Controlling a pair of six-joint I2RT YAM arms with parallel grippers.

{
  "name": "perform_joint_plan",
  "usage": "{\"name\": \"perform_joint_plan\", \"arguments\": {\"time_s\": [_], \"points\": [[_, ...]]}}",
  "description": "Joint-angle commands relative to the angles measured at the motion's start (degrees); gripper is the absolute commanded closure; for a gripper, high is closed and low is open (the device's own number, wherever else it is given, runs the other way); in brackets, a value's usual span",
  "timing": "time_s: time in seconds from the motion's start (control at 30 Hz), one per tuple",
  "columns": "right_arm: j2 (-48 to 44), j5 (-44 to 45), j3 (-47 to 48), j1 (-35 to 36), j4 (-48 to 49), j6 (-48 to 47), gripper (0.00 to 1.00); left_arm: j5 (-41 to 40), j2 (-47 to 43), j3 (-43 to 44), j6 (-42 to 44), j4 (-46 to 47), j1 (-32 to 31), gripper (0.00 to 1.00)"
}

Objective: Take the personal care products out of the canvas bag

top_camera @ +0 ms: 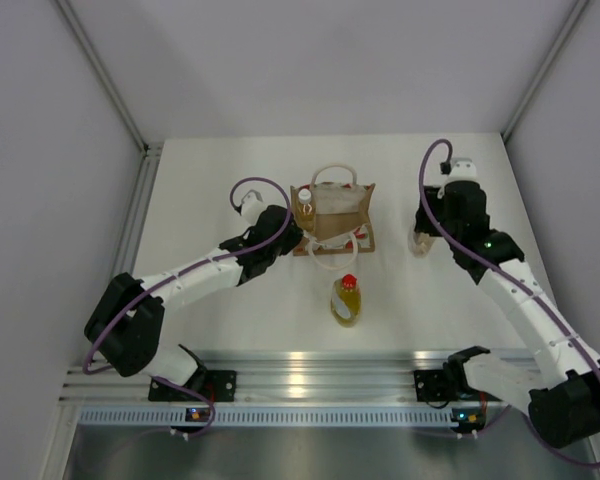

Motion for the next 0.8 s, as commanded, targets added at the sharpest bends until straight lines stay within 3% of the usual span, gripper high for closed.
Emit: {"name": "perform_joint_plan", "arguments": {"time_s": [0.0,0.2,0.63,0.77], "points": [[-1.4,-2.1,-2.7,-0.5,15.7,-1.5,1.0,1.9,1.1,0.4,1.1,-6.2,-0.7,1.0],[2.9,-3.0,-9.6,-0.6,26.0,-3.3,1.0,1.8,0.8,0.3,1.7,-6.3,-0.7,1.0],[15.2,-6.4,-8.1,-0.7,25.4,-6.1,0.98,1.9,0.5,0.5,2.5,-6.2,-0.7,1.0],[14.6,-6.8,-7.9,-0.6,23.7,-5.5,0.44,2.0,0.3,0.6,2.6,-6.3,-0.7,1.0]]}}
